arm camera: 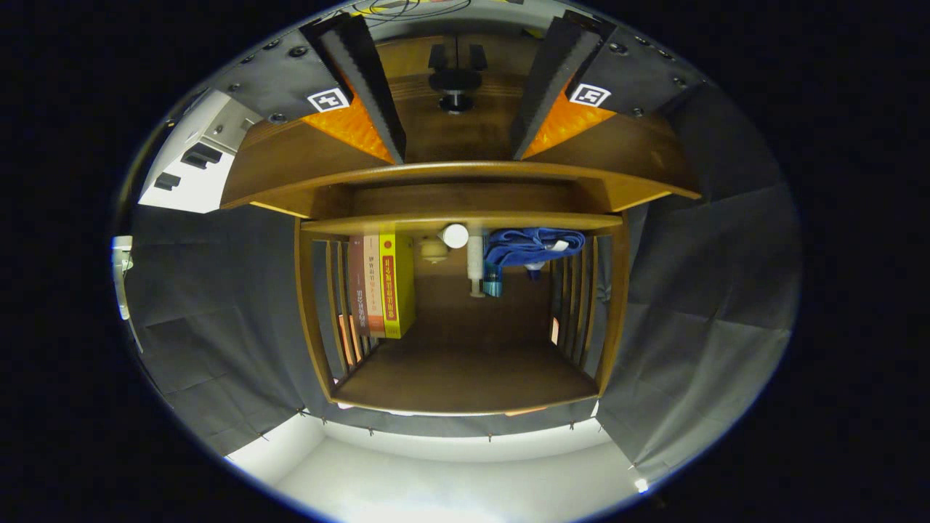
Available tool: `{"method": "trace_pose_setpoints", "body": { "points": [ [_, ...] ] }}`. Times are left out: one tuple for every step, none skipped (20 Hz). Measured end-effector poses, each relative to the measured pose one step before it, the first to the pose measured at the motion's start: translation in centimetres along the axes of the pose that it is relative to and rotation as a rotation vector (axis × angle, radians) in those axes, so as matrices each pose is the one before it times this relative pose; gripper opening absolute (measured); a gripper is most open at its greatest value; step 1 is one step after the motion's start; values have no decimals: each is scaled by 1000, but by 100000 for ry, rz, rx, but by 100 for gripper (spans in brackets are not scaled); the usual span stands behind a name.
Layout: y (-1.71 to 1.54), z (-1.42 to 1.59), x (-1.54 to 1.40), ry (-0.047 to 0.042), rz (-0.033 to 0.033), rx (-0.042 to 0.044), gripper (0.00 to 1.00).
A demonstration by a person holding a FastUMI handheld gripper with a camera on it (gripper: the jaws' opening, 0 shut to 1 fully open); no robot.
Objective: Pull open the drawer, take out the items inside it, and place them on the countertop above the cabinet.
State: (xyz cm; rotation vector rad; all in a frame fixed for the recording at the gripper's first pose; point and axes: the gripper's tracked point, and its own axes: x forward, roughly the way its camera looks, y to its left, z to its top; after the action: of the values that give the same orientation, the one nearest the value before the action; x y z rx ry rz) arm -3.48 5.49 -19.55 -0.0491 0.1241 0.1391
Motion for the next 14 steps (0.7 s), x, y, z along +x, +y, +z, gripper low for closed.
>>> {"method": "trace_pose_setpoints", "body": {
  "points": [
    [-136, -429, 154, 690, -339, -755, 94],
    [24, -411, 278, 490, -403, -136, 94],
    [-95, -527, 439, 1242, -397, -126, 94],
    [-34, -424, 230, 1182, -421, 128, 94],
    [246, -230, -93, 590, 1626, 1308, 94],
    [443, -39, 294, -853, 961, 1170, 95],
    [-11, -258, -4, 16, 364, 982, 95],
    [-87, 283, 66, -896, 193, 455, 95],
    [-100, -49, 36, 852, 47, -142, 96],
    [-23, 25, 394, 942, 86, 362, 96],
    [-8, 290, 399, 809, 56, 520, 96],
    [60, 493, 519, -169, 42, 886, 96],
    [13, 457, 529, 60, -57, 373, 96],
    [24, 135, 652, 204, -92, 13, 96]
  ]
}}
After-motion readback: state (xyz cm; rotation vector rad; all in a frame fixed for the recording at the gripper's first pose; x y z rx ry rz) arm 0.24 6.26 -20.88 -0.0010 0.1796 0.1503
